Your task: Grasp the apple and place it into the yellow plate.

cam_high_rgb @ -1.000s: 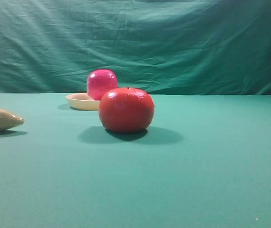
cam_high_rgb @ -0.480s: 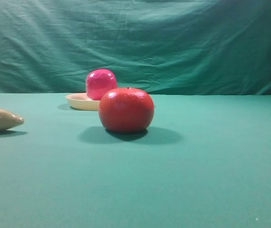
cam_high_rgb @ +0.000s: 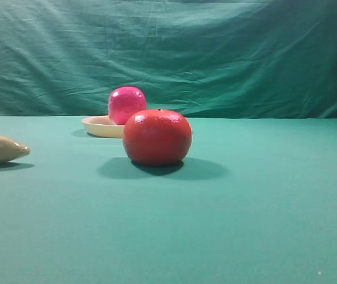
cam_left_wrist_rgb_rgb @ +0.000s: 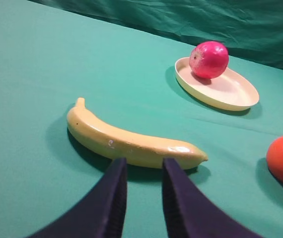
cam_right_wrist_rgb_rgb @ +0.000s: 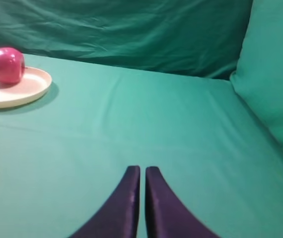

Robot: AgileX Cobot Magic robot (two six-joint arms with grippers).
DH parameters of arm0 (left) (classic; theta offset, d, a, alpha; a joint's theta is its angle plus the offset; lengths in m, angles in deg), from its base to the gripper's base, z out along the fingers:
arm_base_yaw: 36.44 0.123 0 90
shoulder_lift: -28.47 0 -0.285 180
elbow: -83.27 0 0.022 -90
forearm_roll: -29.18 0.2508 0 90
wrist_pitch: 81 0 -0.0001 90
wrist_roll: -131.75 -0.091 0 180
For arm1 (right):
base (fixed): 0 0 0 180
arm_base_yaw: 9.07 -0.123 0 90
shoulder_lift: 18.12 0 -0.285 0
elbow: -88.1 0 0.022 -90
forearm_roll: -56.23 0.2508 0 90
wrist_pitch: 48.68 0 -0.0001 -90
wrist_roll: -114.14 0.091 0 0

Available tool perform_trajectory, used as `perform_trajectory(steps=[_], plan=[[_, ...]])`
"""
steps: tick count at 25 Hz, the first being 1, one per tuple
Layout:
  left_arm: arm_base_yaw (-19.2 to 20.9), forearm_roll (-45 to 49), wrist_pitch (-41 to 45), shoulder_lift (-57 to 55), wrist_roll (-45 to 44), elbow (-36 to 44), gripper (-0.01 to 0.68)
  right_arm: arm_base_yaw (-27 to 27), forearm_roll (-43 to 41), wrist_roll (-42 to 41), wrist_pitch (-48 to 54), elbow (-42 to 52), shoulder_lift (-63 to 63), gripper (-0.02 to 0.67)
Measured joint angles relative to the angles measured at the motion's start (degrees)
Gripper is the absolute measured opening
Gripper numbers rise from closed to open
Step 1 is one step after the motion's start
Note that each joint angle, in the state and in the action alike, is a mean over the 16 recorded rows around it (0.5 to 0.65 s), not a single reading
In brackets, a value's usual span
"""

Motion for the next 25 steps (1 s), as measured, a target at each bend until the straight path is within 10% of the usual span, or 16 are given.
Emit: perform_trajectory(steps=[25], plan=[[0.00,0.00,0.00,0.00,0.00,0.00,0.157,0.00,-0.39,0.11,2.37,0.30,-0.12,0.000]])
